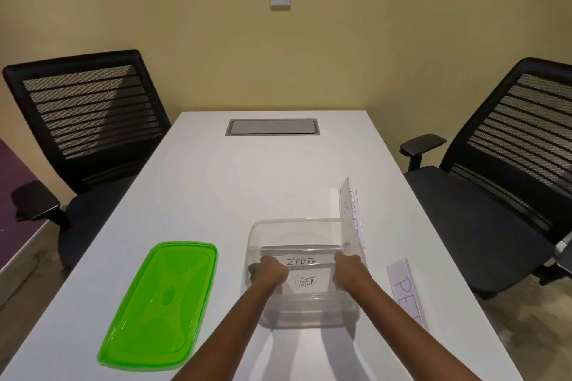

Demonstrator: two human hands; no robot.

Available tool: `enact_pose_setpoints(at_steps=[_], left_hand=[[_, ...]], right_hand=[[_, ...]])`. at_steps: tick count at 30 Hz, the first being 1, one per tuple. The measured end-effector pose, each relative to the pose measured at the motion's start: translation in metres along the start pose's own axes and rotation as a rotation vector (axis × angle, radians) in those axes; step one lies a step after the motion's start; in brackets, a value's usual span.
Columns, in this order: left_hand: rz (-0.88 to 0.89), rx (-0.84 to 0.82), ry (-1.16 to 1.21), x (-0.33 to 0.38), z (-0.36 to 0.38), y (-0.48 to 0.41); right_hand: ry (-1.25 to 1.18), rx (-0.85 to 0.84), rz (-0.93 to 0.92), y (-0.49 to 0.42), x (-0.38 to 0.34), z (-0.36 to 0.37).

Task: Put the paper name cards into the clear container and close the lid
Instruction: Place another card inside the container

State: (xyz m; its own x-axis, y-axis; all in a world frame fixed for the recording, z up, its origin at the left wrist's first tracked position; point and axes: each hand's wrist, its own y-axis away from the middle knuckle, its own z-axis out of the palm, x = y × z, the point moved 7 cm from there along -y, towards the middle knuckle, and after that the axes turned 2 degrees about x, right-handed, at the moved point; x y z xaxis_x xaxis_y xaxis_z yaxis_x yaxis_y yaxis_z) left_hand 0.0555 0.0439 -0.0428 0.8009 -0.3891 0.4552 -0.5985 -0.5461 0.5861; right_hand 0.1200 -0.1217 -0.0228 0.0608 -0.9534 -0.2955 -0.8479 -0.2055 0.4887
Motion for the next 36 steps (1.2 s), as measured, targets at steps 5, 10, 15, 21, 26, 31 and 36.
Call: enact_pose_setpoints(at_steps=[5, 10, 15, 21, 26, 31, 36], left_hand=[[0.014, -0.050, -0.071, -0.005, 0.010, -0.004], [0.053, -0.032, -0.109, -0.003, 0.008, -0.007], [0.065, -0.032, -0.102, -0.004, 0.010, -0.008], [0.086, -0.020, -0.143, -0.002, 0.007, -0.003], [0.091, -0.005, -0.125, 0.001, 0.003, 0.004], [0.283, 0.250, -0.115, 0.023, -0.009, 0.028], [0.658, 0.534, 0.178, 0.042, -0.006, 0.086]], right_hand=[[0.061, 0.021, 0.006, -0.004, 0.006, 0.009], [0.164, 0.090, -0.037, -0.009, 0.003, 0.009], [0.278, 0.134, -0.071, -0.012, 0.000, 0.005], [0.326, 0.130, -0.114, -0.013, -0.005, 0.006], [0.280, 0.196, -0.187, -0.007, -0.005, 0.000], [0.009, 0.456, -0.343, 0.016, 0.005, -0.031], [-0.232, 0.604, -0.239, 0.040, 0.062, -0.047]])
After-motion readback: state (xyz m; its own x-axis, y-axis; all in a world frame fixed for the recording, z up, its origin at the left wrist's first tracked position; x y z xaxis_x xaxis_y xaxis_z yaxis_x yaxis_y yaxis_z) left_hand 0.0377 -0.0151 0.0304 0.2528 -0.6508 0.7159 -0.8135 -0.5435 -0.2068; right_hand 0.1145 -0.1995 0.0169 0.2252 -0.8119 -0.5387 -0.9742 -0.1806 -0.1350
